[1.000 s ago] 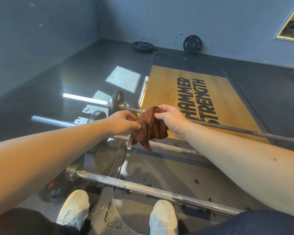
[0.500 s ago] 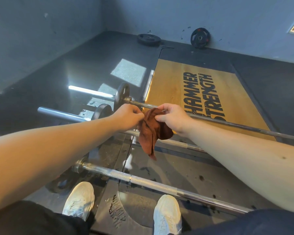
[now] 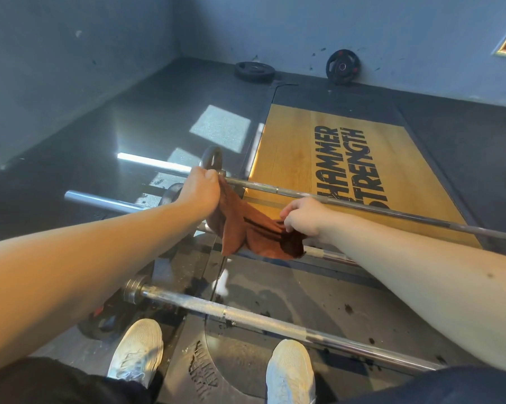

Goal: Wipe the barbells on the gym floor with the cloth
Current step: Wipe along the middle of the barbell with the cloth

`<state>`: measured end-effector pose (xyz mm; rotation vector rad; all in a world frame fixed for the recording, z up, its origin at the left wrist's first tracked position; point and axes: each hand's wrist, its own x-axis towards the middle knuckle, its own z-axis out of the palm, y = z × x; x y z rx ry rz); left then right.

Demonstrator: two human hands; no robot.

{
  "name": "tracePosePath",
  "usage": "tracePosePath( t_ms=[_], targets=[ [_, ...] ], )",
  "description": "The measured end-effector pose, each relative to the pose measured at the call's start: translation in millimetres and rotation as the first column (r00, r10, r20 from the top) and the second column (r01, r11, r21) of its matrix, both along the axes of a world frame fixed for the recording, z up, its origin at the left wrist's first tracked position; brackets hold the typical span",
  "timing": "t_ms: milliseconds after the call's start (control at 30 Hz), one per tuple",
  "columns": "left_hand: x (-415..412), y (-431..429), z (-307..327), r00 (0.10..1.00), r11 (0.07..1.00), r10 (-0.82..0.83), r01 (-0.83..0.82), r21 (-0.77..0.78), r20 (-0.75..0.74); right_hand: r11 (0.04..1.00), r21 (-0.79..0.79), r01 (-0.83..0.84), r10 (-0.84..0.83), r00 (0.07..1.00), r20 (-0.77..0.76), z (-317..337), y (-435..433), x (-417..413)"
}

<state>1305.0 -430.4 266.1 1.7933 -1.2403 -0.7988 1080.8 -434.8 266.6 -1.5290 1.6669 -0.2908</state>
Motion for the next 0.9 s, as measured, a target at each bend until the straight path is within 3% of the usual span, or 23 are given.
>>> tracePosePath(
  t_ms=[67, 133, 200, 267, 367, 467, 567, 600, 633, 700, 767, 833, 900],
  targets=[
    [-2.7, 1.2, 9.3, 0.996, 0.994, -0.093, 0.092, -0.065, -0.005, 0.997, 0.045, -0.059, 0.061, 0.996, -0.065, -2.8, 0.7, 0.3],
    [-5.4, 1.2, 18.1, 0.980, 0.975, -0.201, 0.201, -0.092, 0.010, 0.997, -0.009, -0.070, 0.070, 0.995, -0.068, -6.6, -3.0, 3.0],
    [-7.9, -0.2, 23.8, 0.961, 0.954, -0.276, 0.275, -0.118, 0.014, 1.000, -0.017, 0.010, -0.008, 0.990, 0.140, -8.9, -7.0, 9.3],
    [-11.8, -2.9, 26.8, 0.960, 0.949, -0.276, 0.265, -0.169, -0.041, 0.988, 0.131, 0.088, -0.134, 0.902, 0.411, -9.5, -9.5, 16.0],
    [-12.6, -6.2, 28.6, 0.965, 0.955, -0.243, 0.221, -0.198, -0.095, 0.930, 0.367, -0.021, -0.212, 0.784, 0.583, -13.8, -8.3, 22.4],
    [-6.7, -6.9, 26.3, 0.948, 0.978, -0.201, 0.181, -0.100, -0.247, 0.901, 0.419, -0.115, -0.211, 0.727, 0.654, -19.3, -4.0, 24.4],
    [0.5, -9.5, 18.7, 0.851, 0.979, -0.163, 0.201, 0.023, -0.499, 0.937, 0.344, -0.065, -0.163, 0.788, 0.593, -23.2, -2.7, 26.8],
    [3.0, -7.9, 16.0, 0.845, 0.968, -0.180, 0.242, 0.060, -0.503, 0.948, 0.316, -0.030, -0.173, 0.787, 0.593, -23.6, -3.4, 26.5],
    [6.3, -6.5, 11.7, 0.879, 0.951, -0.227, 0.293, 0.099, -0.420, 0.955, 0.296, 0.012, -0.196, 0.775, 0.600, -24.5, -5.2, 25.7],
    [11.8, 1.5, 5.0, 0.933, 0.910, -0.350, 0.361, 0.204, -0.089, 0.967, 0.248, 0.062, -0.200, 0.787, 0.584, -25.0, -9.0, 22.3],
    [15.6, 8.1, -5.1, 0.892, 0.897, -0.405, 0.345, 0.275, 0.203, 0.977, 0.198, 0.076, -0.169, 0.847, 0.504, -21.4, -10.8, 19.3],
    [13.8, 11.2, -12.5, 0.869, 0.902, -0.410, 0.339, 0.268, 0.278, 0.964, 0.261, 0.056, -0.184, 0.849, 0.496, -15.2, -10.4, 16.8],
    [10.4, 11.2, -17.0, 0.883, 0.911, -0.388, 0.323, 0.258, 0.265, 0.900, 0.436, 0.020, -0.299, 0.756, 0.583, -9.9, -11.0, 11.9]
  ],
)
